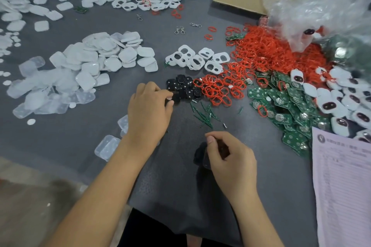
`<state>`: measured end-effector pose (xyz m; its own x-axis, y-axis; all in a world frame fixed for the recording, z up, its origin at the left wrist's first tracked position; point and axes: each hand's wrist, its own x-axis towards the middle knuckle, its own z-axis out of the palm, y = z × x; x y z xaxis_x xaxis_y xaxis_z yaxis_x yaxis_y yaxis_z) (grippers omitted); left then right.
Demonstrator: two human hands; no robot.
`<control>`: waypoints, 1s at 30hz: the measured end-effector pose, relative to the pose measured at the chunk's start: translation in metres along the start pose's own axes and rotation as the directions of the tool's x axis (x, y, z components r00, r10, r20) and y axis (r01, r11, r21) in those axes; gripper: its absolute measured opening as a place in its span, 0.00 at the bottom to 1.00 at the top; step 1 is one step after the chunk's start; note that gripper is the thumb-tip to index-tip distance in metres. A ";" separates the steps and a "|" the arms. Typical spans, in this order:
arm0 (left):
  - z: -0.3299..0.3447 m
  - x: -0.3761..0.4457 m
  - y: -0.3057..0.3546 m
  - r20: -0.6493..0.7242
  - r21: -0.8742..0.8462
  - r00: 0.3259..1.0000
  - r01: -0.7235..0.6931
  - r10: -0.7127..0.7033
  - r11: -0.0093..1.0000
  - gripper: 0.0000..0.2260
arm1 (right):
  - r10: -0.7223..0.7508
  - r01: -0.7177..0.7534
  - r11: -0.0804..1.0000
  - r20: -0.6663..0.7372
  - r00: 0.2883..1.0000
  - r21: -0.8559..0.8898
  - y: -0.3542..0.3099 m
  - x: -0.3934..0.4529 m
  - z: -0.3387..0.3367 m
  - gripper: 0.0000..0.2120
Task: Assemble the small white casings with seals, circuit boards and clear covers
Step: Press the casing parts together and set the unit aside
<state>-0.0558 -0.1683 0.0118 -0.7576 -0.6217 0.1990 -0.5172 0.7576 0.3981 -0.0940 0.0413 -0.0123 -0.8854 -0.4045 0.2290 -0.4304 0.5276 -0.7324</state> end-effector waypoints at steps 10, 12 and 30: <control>-0.007 -0.032 0.009 0.172 0.049 0.985 0.007 -0.016 0.999 0.09 | 0.085 -0.070 0.954 -0.041 0.996 0.291 0.003 0.002 -0.004 0.10; -0.009 -0.040 0.014 0.184 0.029 0.983 -0.028 0.022 0.999 0.07 | 0.109 -0.081 0.938 -0.066 0.992 0.338 0.003 0.002 -0.007 0.10; -0.016 -0.078 0.014 0.272 -0.270 0.939 -0.133 0.208 0.953 0.07 | 0.220 -0.232 0.922 0.075 0.973 0.309 0.005 0.018 -0.013 0.09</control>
<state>0.0018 -0.1122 0.0162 -0.9278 -0.3722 0.0263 -0.2846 0.7514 0.5953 -0.1147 0.0460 -0.0037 -0.9427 -0.3333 0.0137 -0.1372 0.3499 -0.9267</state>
